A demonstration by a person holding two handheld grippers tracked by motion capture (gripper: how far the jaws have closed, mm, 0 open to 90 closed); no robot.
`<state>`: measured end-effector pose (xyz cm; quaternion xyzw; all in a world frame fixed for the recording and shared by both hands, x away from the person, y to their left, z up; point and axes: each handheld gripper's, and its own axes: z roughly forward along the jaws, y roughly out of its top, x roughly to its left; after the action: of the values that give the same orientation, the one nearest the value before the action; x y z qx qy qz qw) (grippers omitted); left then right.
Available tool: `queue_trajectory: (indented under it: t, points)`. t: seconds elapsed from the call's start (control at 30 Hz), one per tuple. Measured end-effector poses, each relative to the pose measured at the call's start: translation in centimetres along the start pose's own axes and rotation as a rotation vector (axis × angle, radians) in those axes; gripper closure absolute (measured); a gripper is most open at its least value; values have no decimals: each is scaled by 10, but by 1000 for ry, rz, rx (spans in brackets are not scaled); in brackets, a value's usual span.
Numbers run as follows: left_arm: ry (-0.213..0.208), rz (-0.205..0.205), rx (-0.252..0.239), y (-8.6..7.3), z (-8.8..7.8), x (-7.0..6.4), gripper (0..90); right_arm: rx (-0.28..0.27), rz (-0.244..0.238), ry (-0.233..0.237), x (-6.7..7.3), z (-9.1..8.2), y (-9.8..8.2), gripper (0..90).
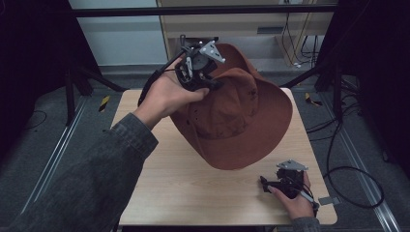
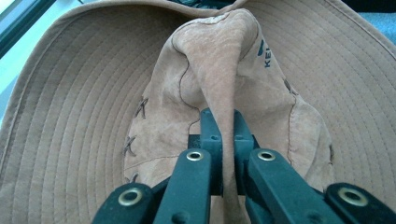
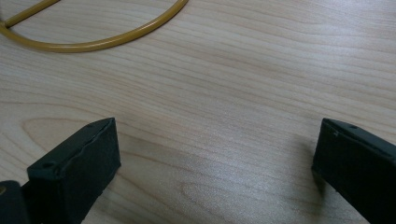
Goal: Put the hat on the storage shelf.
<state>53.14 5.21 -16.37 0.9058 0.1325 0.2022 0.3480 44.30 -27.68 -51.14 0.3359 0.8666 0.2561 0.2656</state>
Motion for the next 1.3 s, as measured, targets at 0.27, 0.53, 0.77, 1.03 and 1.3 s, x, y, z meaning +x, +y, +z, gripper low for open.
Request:
queue_trajectory:
  t: [0.27,0.53,0.77,1.03,1.3]
  points:
    - [-25,18,0,17,19,-6,885,0,1,-3,0,0,0,7]
    - [-44,18,4,24,43,-8,885,1,6,1,1,0,0,8]
    - [-53,20,8,31,56,-8,885,2,10,10,1,0,0,7]
    - [-60,12,9,33,67,-9,884,2,6,7,1,0,0,8]
    - [-65,12,36,33,82,-11,882,2,7,8,1,0,0,7]
